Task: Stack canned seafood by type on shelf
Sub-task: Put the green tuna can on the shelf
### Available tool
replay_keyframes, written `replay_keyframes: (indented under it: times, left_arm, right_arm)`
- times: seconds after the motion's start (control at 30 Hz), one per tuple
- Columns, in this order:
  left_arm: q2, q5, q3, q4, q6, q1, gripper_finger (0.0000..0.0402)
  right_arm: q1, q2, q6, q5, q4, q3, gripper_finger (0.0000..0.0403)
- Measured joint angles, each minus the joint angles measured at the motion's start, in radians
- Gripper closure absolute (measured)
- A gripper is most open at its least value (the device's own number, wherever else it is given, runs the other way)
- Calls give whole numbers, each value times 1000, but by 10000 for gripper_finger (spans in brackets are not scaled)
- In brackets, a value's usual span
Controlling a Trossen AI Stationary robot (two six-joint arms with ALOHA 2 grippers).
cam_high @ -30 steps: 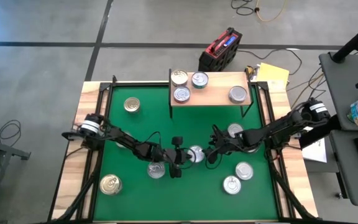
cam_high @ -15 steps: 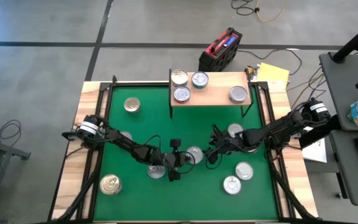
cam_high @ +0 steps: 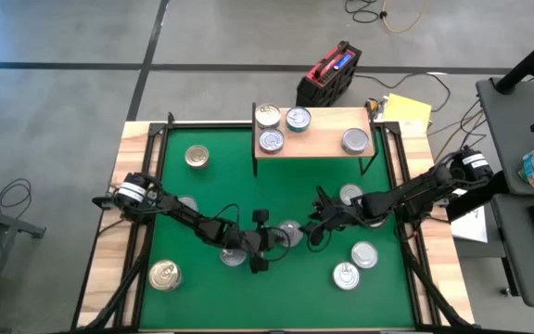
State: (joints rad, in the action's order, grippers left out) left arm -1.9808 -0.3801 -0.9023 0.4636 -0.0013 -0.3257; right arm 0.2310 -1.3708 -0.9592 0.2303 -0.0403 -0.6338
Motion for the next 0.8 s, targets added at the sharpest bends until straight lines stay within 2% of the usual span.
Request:
replay_keyframes:
  times: [0.27,0.43,0.6,0.8]
  left_arm:
    - [-1,8,1,-1,-9,-9,402]
    - [-11,24,7,-38,-3,-10,401]
    - [-8,14,6,-32,-2,-9,401]
    - [-8,7,5,-25,-2,-9,401]
  right_arm:
    - [0,-20,-30,-7,-22,0,69]
    - [4,-62,-8,-29,-99,0,75]
    - [6,-113,116,-56,-221,0,71]
    - [9,-119,218,-34,-224,-20,67]
